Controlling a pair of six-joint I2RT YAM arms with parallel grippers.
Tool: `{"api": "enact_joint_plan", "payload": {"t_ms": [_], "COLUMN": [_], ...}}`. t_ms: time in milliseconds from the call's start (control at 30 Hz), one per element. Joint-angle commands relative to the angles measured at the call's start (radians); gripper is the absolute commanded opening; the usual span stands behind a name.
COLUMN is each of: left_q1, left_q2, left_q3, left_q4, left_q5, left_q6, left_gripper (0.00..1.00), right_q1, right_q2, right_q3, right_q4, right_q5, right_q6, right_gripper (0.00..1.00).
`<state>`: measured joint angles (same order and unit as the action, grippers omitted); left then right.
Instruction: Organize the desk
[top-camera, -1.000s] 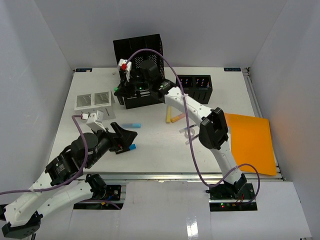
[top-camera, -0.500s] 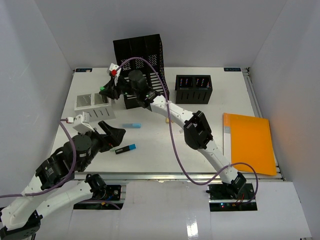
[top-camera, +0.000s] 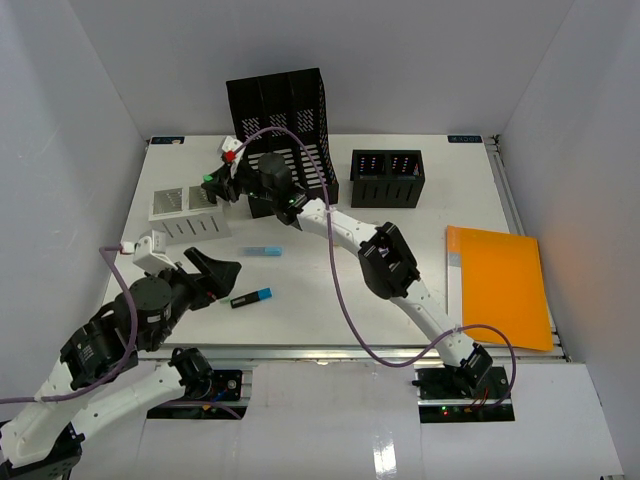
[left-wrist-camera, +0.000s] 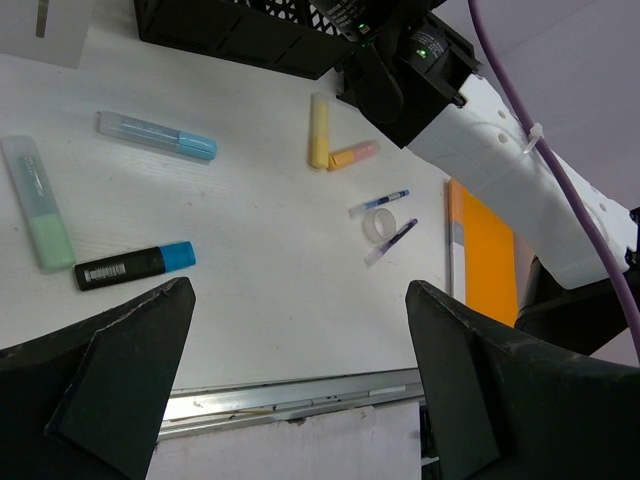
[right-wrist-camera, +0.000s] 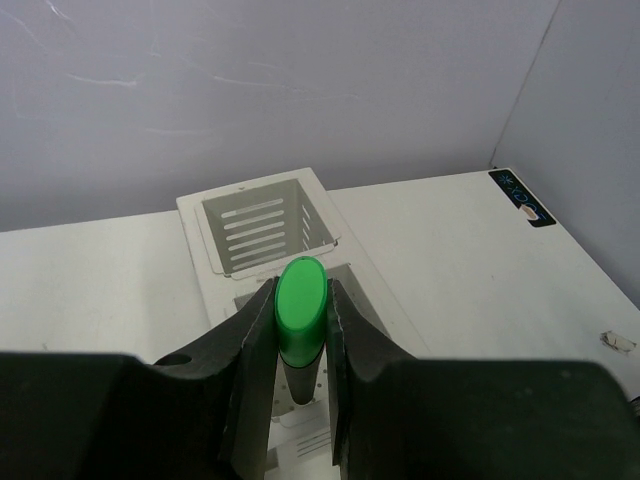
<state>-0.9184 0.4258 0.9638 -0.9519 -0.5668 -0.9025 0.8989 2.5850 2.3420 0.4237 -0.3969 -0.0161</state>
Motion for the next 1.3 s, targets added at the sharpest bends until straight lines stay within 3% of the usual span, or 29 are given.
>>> {"api": "enact_joint_plan", "payload": {"t_ms": [0,167,233,300,500,600,800,933,1267], "left_q1": [-0.003,-0.004,-0.004,-0.002,-0.002,-0.004,-0.003,-0.004,-0.002], "left_q2": [-0.015,0.001,0.007,0.005,-0.004,-0.019,-0.04,-0.044,0.122], "left_q3": [-0.001,-0.003,-0.011,-0.026,-0.061,-0.072,-0.092,-0.108,-0.096], "left_q4": [-0.01,0.0,0.007,0.019,0.046,0.061,0.105,0.162,0.228], "left_q5": [0.017,0.052,0.068,0.089,0.132,0.152,0.213,0.258,0.349], "left_q6": [-0.007,-0.006,-0.004,0.0,0.007,0.024,0.116,0.207,0.33], "left_gripper": [0.98,0.98,0.98,0.98,0.98,0.98,0.98,0.98,0.98], "right_q1": [0.011,0.012,0.012,0.012,0.009,-0.011,-0.12,-0.212,-0.421], "right_q2": [0.007,-0.004,-0.011,-0.021,-0.103,-0.183,-0.425,-0.646,-1.055], "right_q3": [-0.021,-0.059,-0.074,-0.086,-0.13,-0.143,-0.316,-0.561,-1.065], "right_q4": [0.107,0.095,0.089,0.079,-0.002,-0.112,-0.38,-0.607,-0.85], "right_q5": [0.02,0.027,0.029,0.029,-0.049,-0.207,-0.566,-0.592,-0.629], "right_q6": [-0.04,-0.044,-0.048,-0.06,-0.107,-0.152,-0.21,-0.387,-0.559], "right_gripper": [0.2,0.43,0.64,0.76,0.9,0.96,0.98,0.98,0.98]}}
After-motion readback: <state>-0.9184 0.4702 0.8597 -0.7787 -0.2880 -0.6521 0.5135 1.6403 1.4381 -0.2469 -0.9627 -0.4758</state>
